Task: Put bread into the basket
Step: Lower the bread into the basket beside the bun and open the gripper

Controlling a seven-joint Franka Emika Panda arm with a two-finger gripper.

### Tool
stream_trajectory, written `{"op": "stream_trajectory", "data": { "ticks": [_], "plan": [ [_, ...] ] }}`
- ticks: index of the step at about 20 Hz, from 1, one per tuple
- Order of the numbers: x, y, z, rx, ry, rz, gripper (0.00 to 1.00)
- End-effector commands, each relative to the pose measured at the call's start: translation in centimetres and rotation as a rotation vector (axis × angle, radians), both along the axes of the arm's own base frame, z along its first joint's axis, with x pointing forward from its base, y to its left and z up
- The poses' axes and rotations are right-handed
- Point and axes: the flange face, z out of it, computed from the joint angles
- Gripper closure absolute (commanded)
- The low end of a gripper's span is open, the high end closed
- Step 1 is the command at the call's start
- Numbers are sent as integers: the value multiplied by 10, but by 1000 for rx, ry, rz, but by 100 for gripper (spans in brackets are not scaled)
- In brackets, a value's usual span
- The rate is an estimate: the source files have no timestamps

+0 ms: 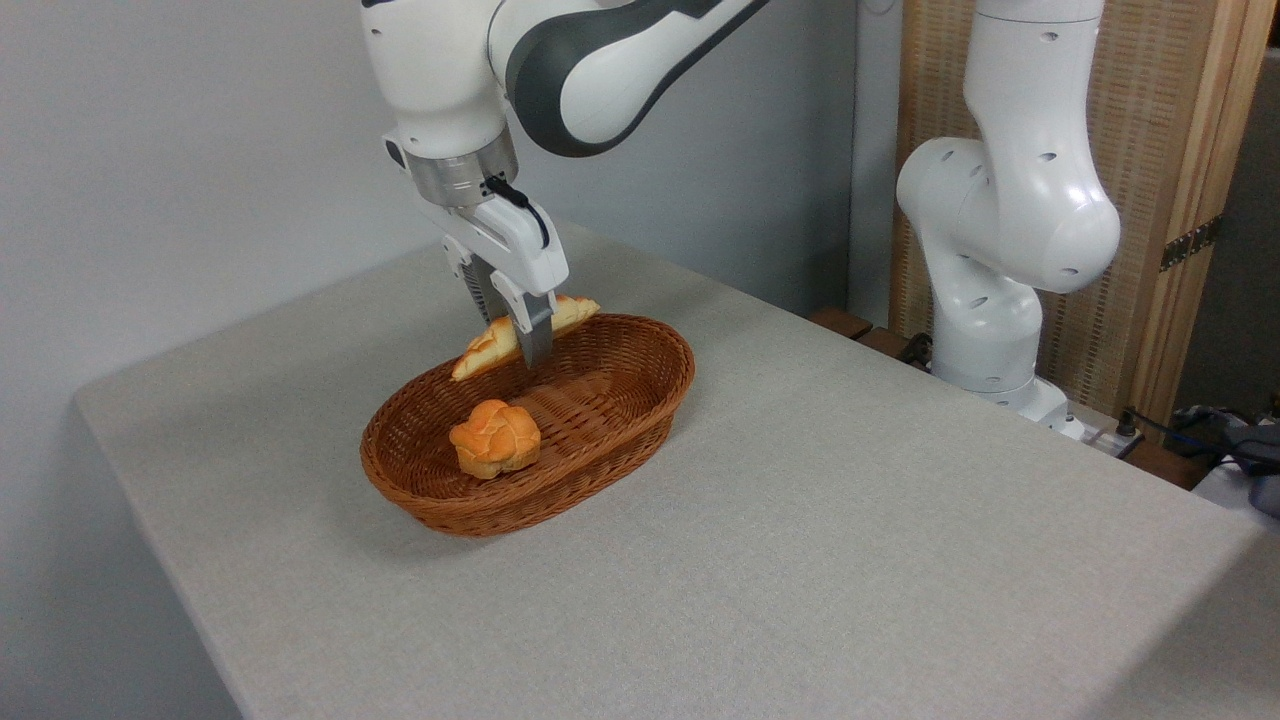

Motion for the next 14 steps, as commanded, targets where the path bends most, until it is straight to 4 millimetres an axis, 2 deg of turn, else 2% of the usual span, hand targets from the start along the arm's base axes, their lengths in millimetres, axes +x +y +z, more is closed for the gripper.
{"op": "stream_trajectory", "data": {
  "ticks": [1, 5, 8, 11, 14],
  "plan": [
    [-1, 4, 5, -8, -18, -4, 0],
    [-3, 10, 5, 36, -15, -21, 0],
    [-3, 20, 16, 91, -30, -32, 0],
    [2, 34, 55, 159, -51, -43, 0],
    [18, 57, 91, 201, -110, -13, 0]
  ]
}}
